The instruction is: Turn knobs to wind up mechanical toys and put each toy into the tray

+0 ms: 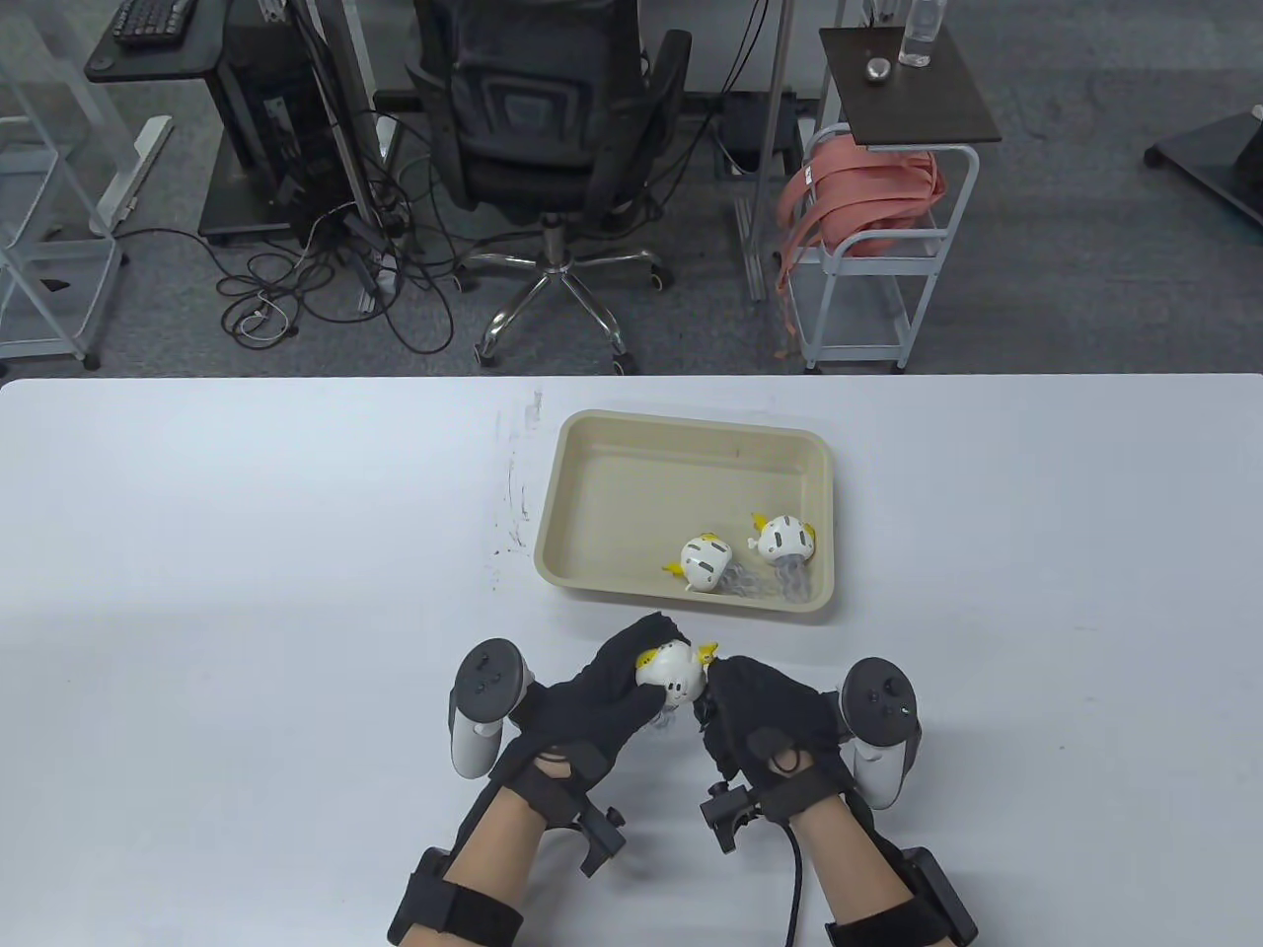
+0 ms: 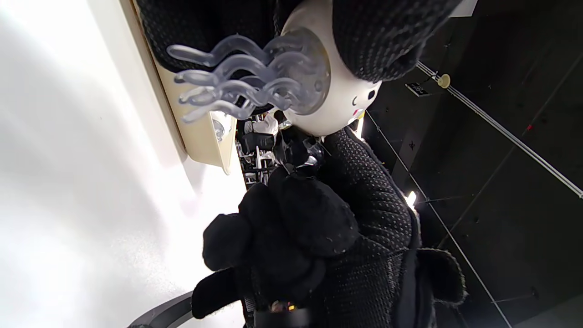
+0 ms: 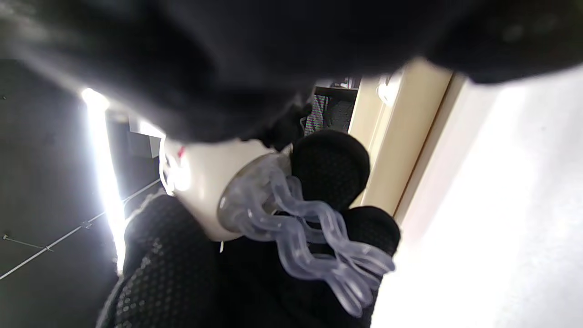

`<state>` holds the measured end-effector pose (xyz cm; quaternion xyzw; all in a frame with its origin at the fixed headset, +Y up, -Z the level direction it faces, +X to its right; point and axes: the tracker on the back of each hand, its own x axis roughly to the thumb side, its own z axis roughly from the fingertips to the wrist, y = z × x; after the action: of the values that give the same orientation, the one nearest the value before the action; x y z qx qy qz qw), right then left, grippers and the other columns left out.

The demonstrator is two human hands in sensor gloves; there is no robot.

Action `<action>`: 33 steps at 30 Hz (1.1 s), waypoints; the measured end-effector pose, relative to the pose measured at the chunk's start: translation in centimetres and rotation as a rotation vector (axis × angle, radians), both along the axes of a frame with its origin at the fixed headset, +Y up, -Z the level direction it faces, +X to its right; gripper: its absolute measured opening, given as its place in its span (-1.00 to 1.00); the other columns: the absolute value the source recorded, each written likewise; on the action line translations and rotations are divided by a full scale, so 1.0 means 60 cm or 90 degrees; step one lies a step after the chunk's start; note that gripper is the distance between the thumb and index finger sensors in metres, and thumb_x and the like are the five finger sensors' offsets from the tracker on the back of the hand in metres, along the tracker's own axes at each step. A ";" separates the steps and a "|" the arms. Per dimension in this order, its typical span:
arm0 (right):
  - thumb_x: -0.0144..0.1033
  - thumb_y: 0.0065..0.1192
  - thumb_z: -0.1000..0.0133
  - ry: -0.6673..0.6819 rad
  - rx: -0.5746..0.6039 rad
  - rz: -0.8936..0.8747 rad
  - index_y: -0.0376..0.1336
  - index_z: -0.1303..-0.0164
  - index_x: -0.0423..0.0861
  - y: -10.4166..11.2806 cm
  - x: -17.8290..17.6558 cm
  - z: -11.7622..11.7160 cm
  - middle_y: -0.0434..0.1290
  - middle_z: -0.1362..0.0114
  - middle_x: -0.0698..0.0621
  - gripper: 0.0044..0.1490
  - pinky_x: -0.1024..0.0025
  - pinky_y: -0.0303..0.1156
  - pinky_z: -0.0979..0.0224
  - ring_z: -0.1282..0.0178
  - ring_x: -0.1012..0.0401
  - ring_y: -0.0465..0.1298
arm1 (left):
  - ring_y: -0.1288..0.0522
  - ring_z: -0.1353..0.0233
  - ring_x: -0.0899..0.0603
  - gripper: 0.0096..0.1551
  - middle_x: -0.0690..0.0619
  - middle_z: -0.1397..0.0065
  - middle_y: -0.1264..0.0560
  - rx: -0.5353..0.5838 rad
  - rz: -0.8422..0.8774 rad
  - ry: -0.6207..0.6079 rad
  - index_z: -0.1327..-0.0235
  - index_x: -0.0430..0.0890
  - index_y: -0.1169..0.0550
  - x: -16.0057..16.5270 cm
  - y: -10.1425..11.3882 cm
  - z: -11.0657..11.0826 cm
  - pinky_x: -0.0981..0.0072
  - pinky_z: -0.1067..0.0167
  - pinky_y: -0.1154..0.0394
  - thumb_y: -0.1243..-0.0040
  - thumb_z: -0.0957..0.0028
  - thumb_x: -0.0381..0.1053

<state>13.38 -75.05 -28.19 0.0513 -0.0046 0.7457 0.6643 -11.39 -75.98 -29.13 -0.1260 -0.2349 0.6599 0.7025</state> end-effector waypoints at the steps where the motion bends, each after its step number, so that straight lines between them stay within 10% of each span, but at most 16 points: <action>1: -0.15 0.20 -0.11 0.001 0.007 0.011 0.51 0.49 -0.43 0.001 0.000 0.000 0.68 0.68 0.12 -0.43 0.23 0.62 0.47 0.82 0.30 0.61 | -0.60 -0.43 -0.21 -0.22 -0.01 -0.68 -0.30 0.003 -0.002 0.002 -0.62 0.21 -0.22 -0.001 0.000 0.000 -0.09 -0.45 -0.44 -0.20 -0.10 0.03; 18: 0.13 0.24 -0.12 -0.003 0.045 0.076 0.27 -0.33 -0.48 -0.001 -0.004 0.005 0.58 -0.15 -0.36 -0.03 -0.22 0.42 -0.14 0.04 -0.15 0.60 | -0.65 -0.36 -0.20 -0.21 -0.11 -0.64 -0.33 -0.008 -0.021 0.097 -0.63 0.14 -0.21 -0.025 -0.008 -0.005 -0.07 -0.39 -0.49 -0.20 -0.10 0.04; 33: 0.15 0.21 -0.13 -0.027 0.059 0.081 0.22 -0.40 -0.47 0.003 0.006 0.005 0.48 -0.29 -0.41 0.01 -0.28 0.34 -0.22 -0.10 -0.21 0.53 | -0.69 -0.32 -0.21 -0.19 -0.17 -0.59 -0.39 0.086 -0.189 0.254 -0.60 0.02 -0.23 -0.046 0.055 -0.025 -0.06 -0.35 -0.54 -0.24 -0.06 0.03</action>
<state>13.72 -74.90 -27.88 0.0669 -0.0499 0.7861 0.6124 -14.17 -72.65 -30.62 0.0210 -0.1138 0.5441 0.8310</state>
